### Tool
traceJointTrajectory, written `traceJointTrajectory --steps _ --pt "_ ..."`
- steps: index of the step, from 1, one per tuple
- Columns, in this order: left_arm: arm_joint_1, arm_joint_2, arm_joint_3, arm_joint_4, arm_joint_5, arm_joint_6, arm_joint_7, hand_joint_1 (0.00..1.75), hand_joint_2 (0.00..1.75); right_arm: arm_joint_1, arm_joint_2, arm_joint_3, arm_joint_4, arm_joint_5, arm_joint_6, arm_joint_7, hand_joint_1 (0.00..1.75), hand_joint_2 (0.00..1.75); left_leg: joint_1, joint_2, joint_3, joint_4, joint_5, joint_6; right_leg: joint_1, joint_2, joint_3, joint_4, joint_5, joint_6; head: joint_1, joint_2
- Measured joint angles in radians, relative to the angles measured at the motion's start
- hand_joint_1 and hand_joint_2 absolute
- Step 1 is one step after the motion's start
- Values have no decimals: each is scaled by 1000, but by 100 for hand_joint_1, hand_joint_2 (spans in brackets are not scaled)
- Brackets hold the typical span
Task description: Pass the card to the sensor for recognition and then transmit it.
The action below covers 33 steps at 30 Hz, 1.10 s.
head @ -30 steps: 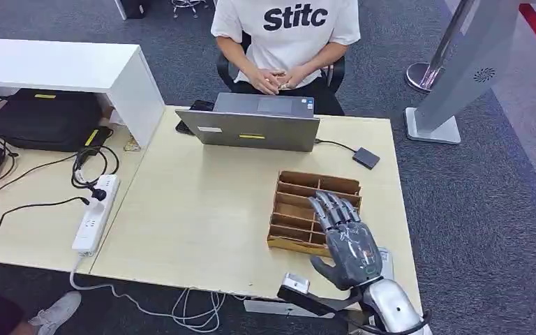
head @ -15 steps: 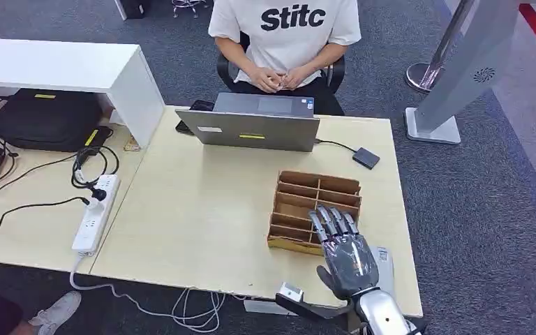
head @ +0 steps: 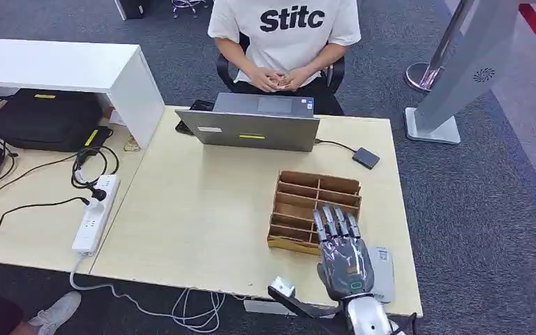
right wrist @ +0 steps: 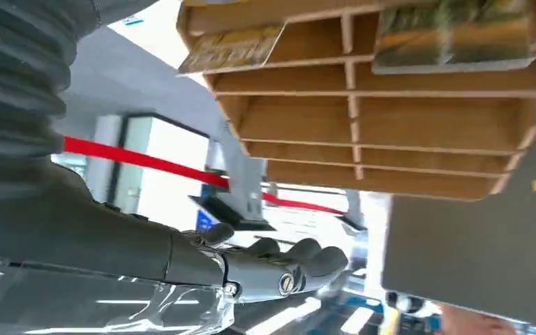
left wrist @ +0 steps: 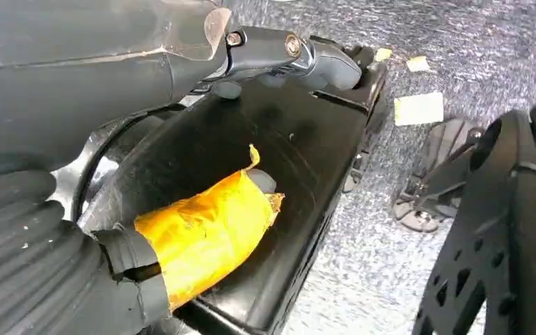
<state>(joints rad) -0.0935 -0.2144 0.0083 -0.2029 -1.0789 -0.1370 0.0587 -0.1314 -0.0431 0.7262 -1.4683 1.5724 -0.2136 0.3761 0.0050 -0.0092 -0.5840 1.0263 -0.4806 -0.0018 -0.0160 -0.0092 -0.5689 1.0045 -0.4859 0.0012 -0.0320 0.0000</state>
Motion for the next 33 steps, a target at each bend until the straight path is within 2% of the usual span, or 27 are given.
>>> traceJointTrajectory --steps 4,12,17,33 --pt "0 -4 40 0 18 12 8 0 175 -8 -16 23 7 0 6 8 0 175 0 0 0 0 0 0 0 0 0 0 0 0 0 0" --pt "0 -8 97 0 41 32 24 0 175 -7 -24 26 14 0 18 -18 0 175 0 1 0 0 0 0 0 0 0 0 0 0 0 0" --pt "14 -7 145 -3 63 53 45 0 175 -5 -26 25 27 0 26 -3 0 175 0 2 0 0 -1 1 0 0 -1 0 0 0 1 0" --pt "13 -20 321 -10 137 111 86 0 175 13 -26 -36 83 0 34 40 0 175 0 3 0 0 -1 1 0 1 -1 0 0 0 1 0"
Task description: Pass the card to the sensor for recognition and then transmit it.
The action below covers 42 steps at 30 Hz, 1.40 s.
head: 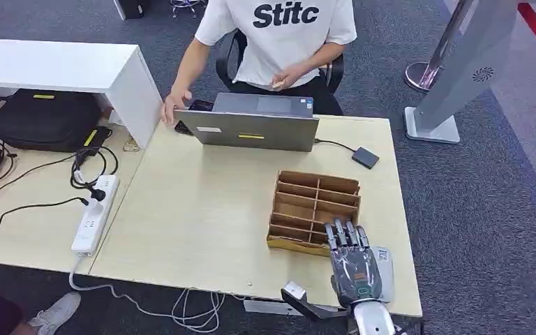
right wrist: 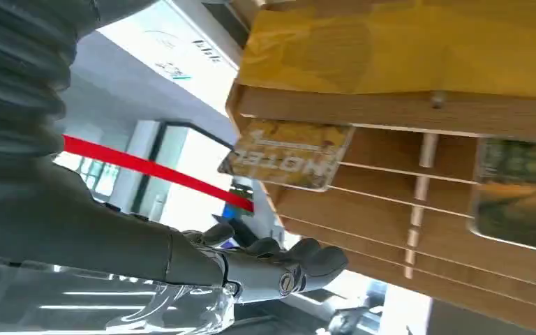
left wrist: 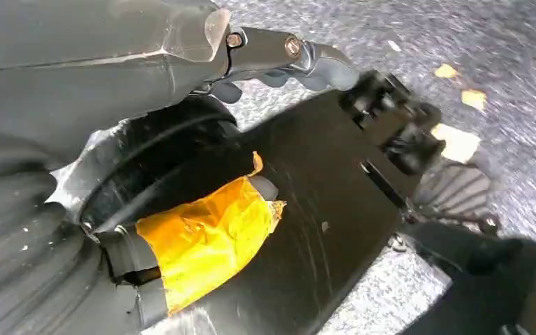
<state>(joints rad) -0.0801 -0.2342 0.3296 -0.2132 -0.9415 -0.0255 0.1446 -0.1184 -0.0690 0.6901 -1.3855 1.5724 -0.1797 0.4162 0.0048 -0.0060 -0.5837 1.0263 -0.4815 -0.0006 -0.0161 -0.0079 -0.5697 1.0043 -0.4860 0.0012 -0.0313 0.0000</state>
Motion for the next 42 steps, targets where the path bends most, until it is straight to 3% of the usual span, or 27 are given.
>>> traceJointTrajectory --steps 6,12,26,37,42 --pt "8 0 60 -1 37 24 18 0 175 7 -1 -13 -4 0 -4 17 0 175 0 1 0 0 0 0 0 1 0 0 0 0 0 0" --pt "22 -3 139 -2 80 50 28 0 175 20 -2 -35 -37 0 -61 1 0 175 0 1 0 0 0 1 0 1 -1 0 0 0 0 0" --pt "22 -15 303 -2 105 85 31 0 175 69 26 -119 -106 0 -90 -135 0 175 0 1 0 0 0 1 0 1 -1 0 0 0 -1 0" --pt "22 -17 347 -3 105 88 31 0 175 89 48 -155 -89 0 -106 -148 0 175 0 1 0 0 0 1 0 1 -1 0 0 0 0 0" --pt "22 -17 374 -3 118 106 31 0 175 90 73 -180 -74 0 -106 -184 0 175 0 1 0 0 0 1 0 1 -1 0 0 0 0 0"
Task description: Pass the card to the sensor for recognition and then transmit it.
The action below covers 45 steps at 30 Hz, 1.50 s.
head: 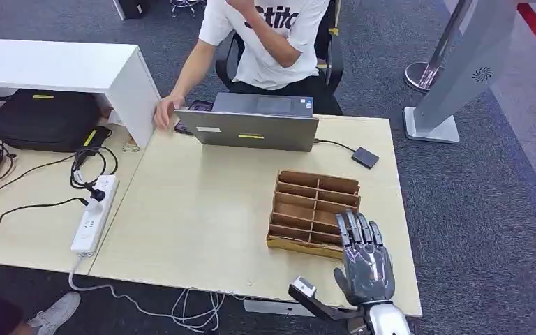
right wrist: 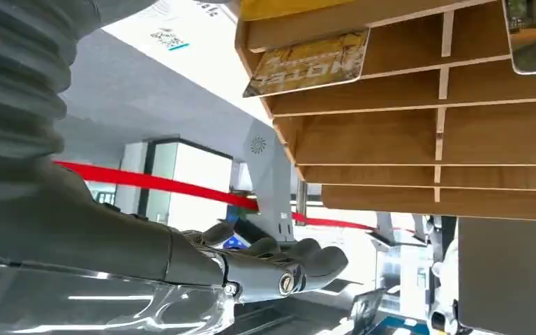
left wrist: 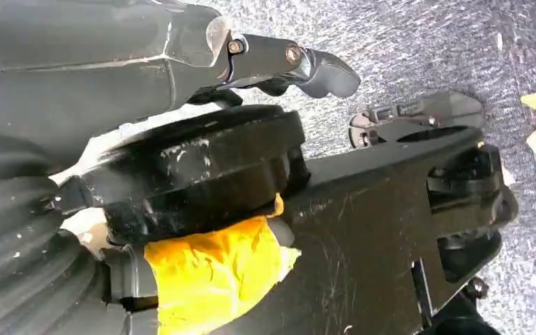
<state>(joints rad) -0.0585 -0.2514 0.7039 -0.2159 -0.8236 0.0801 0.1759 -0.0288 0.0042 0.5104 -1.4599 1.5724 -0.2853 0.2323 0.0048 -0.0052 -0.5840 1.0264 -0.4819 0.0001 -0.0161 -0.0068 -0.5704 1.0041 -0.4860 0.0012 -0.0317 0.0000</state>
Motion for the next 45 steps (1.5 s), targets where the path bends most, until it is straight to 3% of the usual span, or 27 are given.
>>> traceJointTrajectory --steps 18,27,31,45 --pt "0 -3 167 -2 30 55 -2 0 175 12 93 -95 92 0 -38 -88 0 175 0 0 0 0 0 0 0 0 0 0 0 0 0 0" --pt "0 -5 196 -2 31 61 -7 0 175 14 103 -103 103 0 -40 -93 0 175 0 0 0 0 0 0 0 0 0 0 0 0 0 0" --pt "-3 -7 256 -2 39 85 -9 0 175 22 113 -116 103 0 -38 -100 0 175 0 1 0 0 0 0 0 1 0 0 0 0 0 0" --pt "-13 -11 328 -2 43 112 -18 0 175 30 124 -127 126 0 -48 -112 0 175 0 2 1 0 0 0 0 1 0 0 0 0 0 0"
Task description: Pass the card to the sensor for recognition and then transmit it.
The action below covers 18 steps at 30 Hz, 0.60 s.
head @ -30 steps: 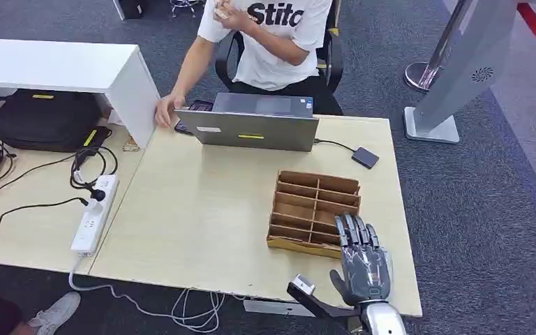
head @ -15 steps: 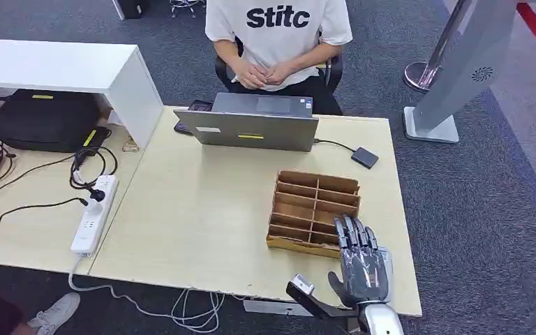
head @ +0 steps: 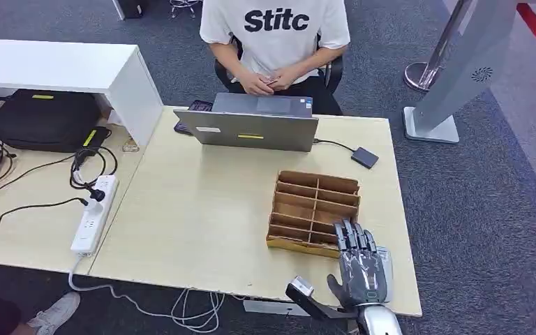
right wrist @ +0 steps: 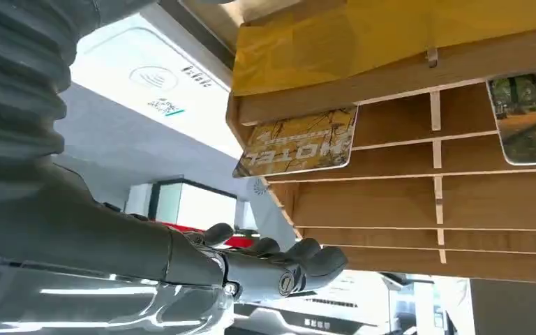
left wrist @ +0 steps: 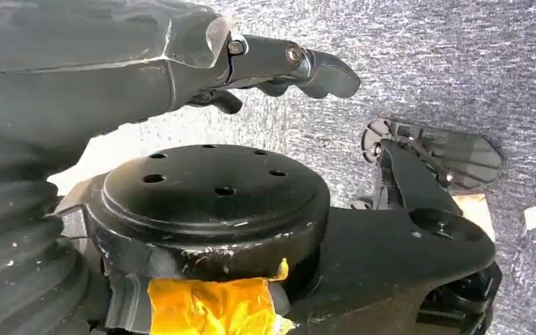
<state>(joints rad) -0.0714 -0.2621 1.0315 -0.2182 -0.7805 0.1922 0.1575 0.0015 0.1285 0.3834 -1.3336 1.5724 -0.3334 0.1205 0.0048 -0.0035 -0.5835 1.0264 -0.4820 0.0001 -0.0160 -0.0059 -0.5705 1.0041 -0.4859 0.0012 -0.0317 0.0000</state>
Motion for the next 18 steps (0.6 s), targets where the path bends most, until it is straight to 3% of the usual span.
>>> traceJointTrajectory --steps 6,13,18 --pt "-4 -1 26 0 2 10 -2 0 175 1 4 -6 6 0 0 -5 0 175 0 0 0 0 0 0 0 0 0 0 0 0 0 0" --pt "-15 -10 60 0 7 108 20 0 175 10 4 -10 7 0 -9 -5 0 175 0 0 0 0 0 0 0 0 0 0 0 0 0 0" --pt "-13 -12 81 0 14 119 23 0 175 18 4 -13 7 0 -10 -7 0 175 0 0 0 0 0 0 0 0 0 0 0 0 0 0"
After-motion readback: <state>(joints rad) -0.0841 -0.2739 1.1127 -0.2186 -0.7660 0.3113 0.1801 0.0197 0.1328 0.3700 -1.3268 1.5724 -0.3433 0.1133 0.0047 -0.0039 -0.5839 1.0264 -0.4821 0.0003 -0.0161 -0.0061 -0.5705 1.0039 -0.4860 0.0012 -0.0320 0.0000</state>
